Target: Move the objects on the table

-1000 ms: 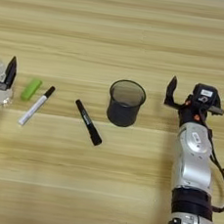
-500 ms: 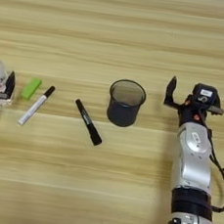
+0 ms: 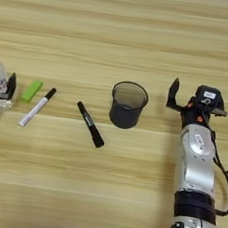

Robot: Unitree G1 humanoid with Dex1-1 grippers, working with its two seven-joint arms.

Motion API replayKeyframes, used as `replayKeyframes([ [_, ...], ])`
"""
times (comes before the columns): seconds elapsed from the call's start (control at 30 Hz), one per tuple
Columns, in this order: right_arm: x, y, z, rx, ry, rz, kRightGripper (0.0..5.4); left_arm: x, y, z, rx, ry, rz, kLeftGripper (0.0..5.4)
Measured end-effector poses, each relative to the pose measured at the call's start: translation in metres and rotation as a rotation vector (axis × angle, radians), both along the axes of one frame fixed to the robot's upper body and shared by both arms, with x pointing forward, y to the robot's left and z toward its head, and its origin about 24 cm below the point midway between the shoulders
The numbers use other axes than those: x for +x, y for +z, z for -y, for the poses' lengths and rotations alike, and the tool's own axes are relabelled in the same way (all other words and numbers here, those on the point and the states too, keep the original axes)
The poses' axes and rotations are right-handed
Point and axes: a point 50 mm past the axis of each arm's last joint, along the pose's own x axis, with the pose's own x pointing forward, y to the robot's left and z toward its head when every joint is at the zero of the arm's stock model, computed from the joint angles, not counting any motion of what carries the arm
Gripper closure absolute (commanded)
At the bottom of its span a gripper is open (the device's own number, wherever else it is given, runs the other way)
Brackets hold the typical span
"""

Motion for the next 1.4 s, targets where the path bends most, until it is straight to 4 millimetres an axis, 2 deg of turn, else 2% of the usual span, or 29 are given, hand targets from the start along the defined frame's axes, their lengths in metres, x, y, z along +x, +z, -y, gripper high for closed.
replayKeyframes([
  [0.27,0.000,0.000,0.000,0.000,0.001,0.000,0.00,0.000,0.004,0.002,0.010,-0.030,0.043,1.86],
  [0.4,0.000,0.000,0.000,-0.001,0.001,0.000,0.00,-0.001,0.005,0.004,0.013,-0.050,0.049,2.08],
  [0.73,0.000,0.000,-0.001,-0.001,0.002,-0.001,0.00,-0.003,0.008,0.004,0.015,-0.065,0.070,2.27],
  [0.9,0.000,0.000,-0.001,-0.001,0.004,-0.001,0.00,-0.006,0.026,0.006,0.014,-0.090,0.158,2.27],
  [1.13,0.000,-0.001,-0.001,-0.001,0.005,-0.006,0.00,-0.017,0.050,0.032,-0.037,-0.221,0.258,2.27],
  [1.27,0.000,-0.002,-0.002,-0.001,0.005,-0.006,0.00,-0.023,0.044,0.054,-0.070,-0.369,0.205,2.27],
  [1.4,0.000,-0.002,-0.002,-0.001,0.006,-0.007,0.00,-0.027,0.035,0.063,-0.067,-0.447,0.156,2.27],
])
